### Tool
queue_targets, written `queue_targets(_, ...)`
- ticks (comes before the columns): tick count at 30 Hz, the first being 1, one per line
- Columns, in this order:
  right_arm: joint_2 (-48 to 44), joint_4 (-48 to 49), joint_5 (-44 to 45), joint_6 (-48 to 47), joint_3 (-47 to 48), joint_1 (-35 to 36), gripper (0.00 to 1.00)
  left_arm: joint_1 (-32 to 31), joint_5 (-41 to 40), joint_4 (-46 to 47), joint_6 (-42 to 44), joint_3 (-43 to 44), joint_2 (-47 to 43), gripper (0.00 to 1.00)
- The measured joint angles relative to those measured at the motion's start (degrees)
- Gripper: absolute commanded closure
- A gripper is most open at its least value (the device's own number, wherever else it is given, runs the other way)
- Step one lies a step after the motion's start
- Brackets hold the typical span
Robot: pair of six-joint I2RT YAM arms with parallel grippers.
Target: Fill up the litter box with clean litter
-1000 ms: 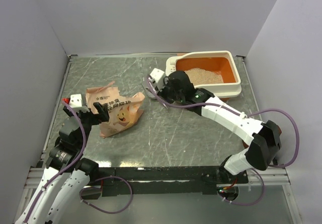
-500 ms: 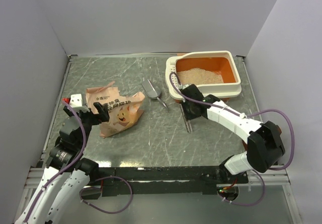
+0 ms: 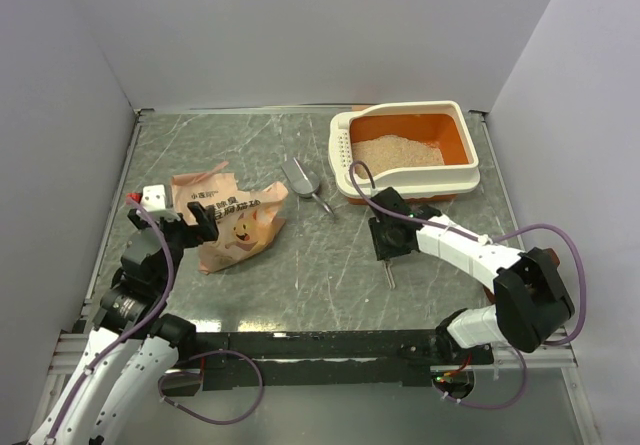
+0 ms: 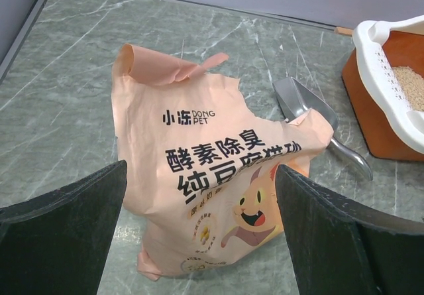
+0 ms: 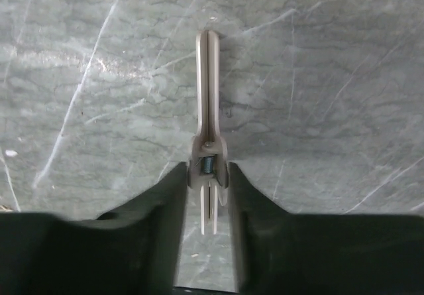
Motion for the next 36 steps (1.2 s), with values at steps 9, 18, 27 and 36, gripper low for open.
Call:
queue_targets(9, -3.02, 0.35, -0.15, 0.87, -0.48, -0.04, 0.00, 0.00, -1.40, -0.94, 0.09, 2.08, 2.05, 0.03)
queue_targets(18, -13.73, 2.89, -1.95, -0.76, 1.64, -0.04, 0.00, 0.02, -6.21, -2.82, 5.35, 17.33, 15.63, 0.03)
queue_targets(27, -18.75, 10.84, -10.12, -0.68, 0.85, -0.04, 0.00, 7.89, -1.25, -2.03, 12.87, 23.02, 29.46, 0.03)
queue_targets(36, -20.02, 18.27, -25.77, 1.88, -7.02, 1.27, 0.00, 14.19, 16.87, -1.38, 21.24, 28.15, 39.60, 0.02)
